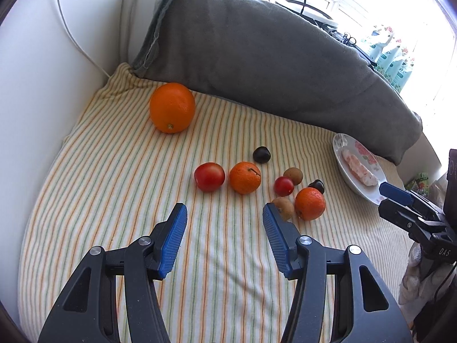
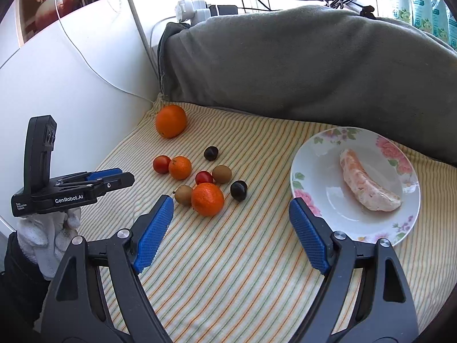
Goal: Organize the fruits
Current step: 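Withdraw the right tool from the plate toward the mandarins, then grasp a mandarin with the right tool while the left tool grasps another mandarin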
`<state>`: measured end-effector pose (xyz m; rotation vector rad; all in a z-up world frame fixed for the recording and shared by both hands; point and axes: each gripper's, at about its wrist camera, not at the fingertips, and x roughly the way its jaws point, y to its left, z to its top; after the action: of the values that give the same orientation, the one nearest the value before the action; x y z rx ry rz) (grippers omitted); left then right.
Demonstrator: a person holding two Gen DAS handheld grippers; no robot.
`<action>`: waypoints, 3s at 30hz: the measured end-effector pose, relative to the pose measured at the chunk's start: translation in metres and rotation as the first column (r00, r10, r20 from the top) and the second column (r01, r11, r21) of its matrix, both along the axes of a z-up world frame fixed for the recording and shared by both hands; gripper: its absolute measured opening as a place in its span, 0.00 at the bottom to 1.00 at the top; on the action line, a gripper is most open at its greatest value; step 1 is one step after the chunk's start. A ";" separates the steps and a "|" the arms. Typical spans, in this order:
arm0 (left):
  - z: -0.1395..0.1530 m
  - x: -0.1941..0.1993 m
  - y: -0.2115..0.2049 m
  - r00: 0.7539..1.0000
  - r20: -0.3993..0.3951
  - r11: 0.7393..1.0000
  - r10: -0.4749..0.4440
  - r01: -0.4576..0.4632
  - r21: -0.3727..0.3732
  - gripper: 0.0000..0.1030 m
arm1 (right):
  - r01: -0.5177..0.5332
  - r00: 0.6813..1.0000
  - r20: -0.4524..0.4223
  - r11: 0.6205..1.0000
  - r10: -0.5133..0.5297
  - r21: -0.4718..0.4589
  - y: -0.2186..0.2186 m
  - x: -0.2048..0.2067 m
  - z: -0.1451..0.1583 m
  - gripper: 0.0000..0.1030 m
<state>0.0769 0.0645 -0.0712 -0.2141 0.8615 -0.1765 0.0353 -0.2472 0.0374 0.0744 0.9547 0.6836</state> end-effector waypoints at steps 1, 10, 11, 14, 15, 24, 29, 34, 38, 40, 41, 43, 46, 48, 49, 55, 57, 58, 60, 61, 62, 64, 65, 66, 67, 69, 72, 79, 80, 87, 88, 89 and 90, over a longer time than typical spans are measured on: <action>0.000 0.001 0.000 1.000 0.002 1.000 -0.005 0.005 0.000 0.53 | -0.007 1.000 -0.005 1.000 0.007 0.001 0.003 0.000 -0.002 0.82; 0.000 0.014 -0.012 0.997 0.014 0.996 -0.082 0.082 0.035 0.40 | -0.071 0.995 -0.066 0.997 0.071 0.008 0.033 0.007 -0.021 0.58; -0.001 0.017 -0.014 0.996 0.013 0.995 -0.091 0.090 0.042 0.40 | -0.077 0.995 -0.069 0.997 0.078 0.004 0.037 0.007 -0.023 0.55; -0.002 0.025 -0.021 0.994 0.005 0.992 -0.113 0.113 0.062 0.39 | -0.093 0.992 -0.087 0.996 0.092 -0.001 0.046 0.009 -0.030 0.50; -0.003 0.027 -0.023 0.993 0.002 0.991 -0.120 0.120 0.067 0.39 | -0.094 0.992 -0.090 0.996 0.094 -0.004 0.048 0.010 -0.032 0.50; -0.008 0.046 -0.042 0.986 -0.009 0.978 -0.169 0.168 0.124 0.39 | -0.088 0.991 -0.107 0.996 0.085 -0.019 0.058 0.018 -0.044 0.49; -0.008 0.051 -0.052 0.983 -0.011 0.969 -0.185 0.184 0.163 0.39 | -0.093 0.990 -0.109 0.995 0.089 -0.031 0.060 0.019 -0.046 0.49; -0.012 0.056 -0.059 0.980 -0.018 0.956 -0.199 0.198 0.218 0.34 | -0.099 0.990 -0.108 0.994 0.095 -0.035 0.064 0.017 -0.050 0.49; -0.016 0.059 -0.067 0.976 -0.024 0.944 -0.215 0.214 0.251 0.34 | -0.106 0.990 -0.103 0.993 0.100 -0.051 0.067 0.015 -0.052 0.42; -0.017 0.059 -0.071 0.974 -0.026 0.936 -0.224 0.222 0.273 0.34 | -0.105 0.990 -0.102 0.992 0.098 -0.063 0.069 0.016 -0.054 0.40; -0.018 0.059 -0.073 0.974 -0.025 0.930 -0.226 0.224 0.291 0.34 | -0.103 0.990 -0.103 0.992 0.096 -0.066 0.069 0.016 -0.054 0.40; -0.019 0.059 -0.075 0.973 -0.025 0.923 -0.229 0.225 0.313 0.34 | -0.104 0.990 -0.107 0.993 0.097 -0.063 0.068 0.017 -0.056 0.40; -0.021 0.062 -0.076 0.974 -0.031 0.919 -0.225 0.222 0.327 0.34 | -0.105 0.990 -0.105 0.992 0.098 -0.065 0.068 0.017 -0.056 0.40; -0.023 0.064 -0.075 0.976 -0.037 0.917 -0.216 0.216 0.336 0.34 | -0.110 0.990 -0.101 0.991 0.102 -0.074 0.070 0.017 -0.057 0.40; -0.024 0.065 -0.074 0.976 -0.040 0.917 -0.213 0.214 0.338 0.34 | -0.112 0.990 -0.100 0.991 0.104 -0.078 0.070 0.017 -0.057 0.40; -0.025 0.066 -0.070 0.975 -0.041 0.917 -0.216 0.217 0.336 0.34 | -0.118 0.990 -0.092 0.988 0.109 -0.099 0.075 0.016 -0.057 0.40; -0.025 0.067 -0.066 0.978 -0.035 0.921 -0.204 0.203 0.333 0.28 | -0.116 0.990 -0.090 0.988 0.107 -0.102 0.075 0.016 -0.057 0.40; -0.025 0.068 -0.064 0.979 -0.034 0.925 -0.202 0.202 0.321 0.28 | -0.115 0.990 -0.089 0.988 0.106 -0.104 0.075 0.016 -0.057 0.39; -0.025 0.068 -0.061 0.980 -0.032 0.932 -0.195 0.196 0.304 0.27 | -0.113 0.991 -0.084 0.988 0.104 -0.109 0.076 0.015 -0.056 0.39; -0.024 0.068 -0.060 0.981 -0.030 0.935 -0.192 0.192 0.298 0.27 | -0.113 0.991 -0.081 0.987 0.104 -0.111 0.076 0.014 -0.056 0.38; -0.024 0.068 -0.059 0.982 -0.028 0.937 -0.189 0.189 0.293 0.27 | -0.112 0.992 -0.078 0.987 0.103 -0.113 0.077 0.014 -0.056 0.38; -0.024 0.068 -0.057 0.983 -0.026 0.943 -0.183 0.183 0.278 0.27 | -0.106 0.992 -0.077 0.988 0.098 -0.109 0.076 0.014 -0.055 0.38; -0.024 0.068 -0.055 0.983 -0.025 0.946 -0.179 0.179 0.269 0.27 | -0.103 0.992 -0.077 0.989 0.095 -0.107 0.075 0.014 -0.054 0.38; -0.024 0.067 -0.054 0.984 -0.024 0.950 -0.176 0.176 0.256 0.27 | -0.102 0.993 -0.077 0.989 0.094 -0.106 0.075 0.014 -0.054 0.38; -0.023 0.067 -0.052 0.984 -0.024 0.954 -0.174 0.175 0.245 0.27 | -0.101 0.993 -0.077 0.989 0.093 -0.105 0.074 0.014 -0.054 0.38; -0.023 0.065 -0.046 0.986 -0.019 0.959 -0.168 0.168 0.229 0.27 | -0.098 0.993 -0.074 0.990 0.091 -0.102 0.072 0.013 -0.052 0.38; -0.018 0.058 -0.044 0.986 -0.011 0.963 -0.164 0.163 0.214 0.26 | -0.091 0.994 -0.067 0.991 0.085 -0.097 0.069 0.011 -0.049 0.37; -0.015 0.045 -0.045 0.985 -0.004 0.963 -0.174 0.171 0.209 0.25 | -0.078 0.996 -0.054 0.993 0.073 -0.090 0.064 0.007 -0.042 0.37; -0.016 0.046 -0.048 0.985 -0.006 0.963 -0.174 0.171 0.209 0.25 | -0.076 0.996 -0.054 0.993 0.072 -0.089 0.063 0.006 -0.042 0.37; -0.022 0.043 -0.057 0.985 -0.004 0.952 -0.175 0.170 0.254 0.25 | -0.073 0.996 -0.052 0.994 0.069 -0.082 0.058 0.004 -0.039 0.37; -0.023 0.043 -0.058 0.984 -0.004 0.950 -0.176 0.171 0.260 0.26 | -0.072 0.996 -0.052 0.994 0.068 -0.081 0.058 0.004 -0.039 0.37; -0.023 0.042 -0.058 0.984 -0.007 0.949 -0.176 0.172 0.266 0.27 | -0.070 0.996 -0.054 0.994 0.066 -0.079 0.058 0.004 -0.039 0.37; -0.025 0.042 -0.059 0.985 -0.008 0.948 -0.175 0.171 0.270 0.27 | -0.068 0.996 -0.055 0.995 0.064 -0.077 0.057 0.004 -0.039 0.37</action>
<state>0.1189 0.0052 -0.0957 0.1188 0.8787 -0.2221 0.0396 -0.1900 -0.0011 -0.0096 1.0370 0.7070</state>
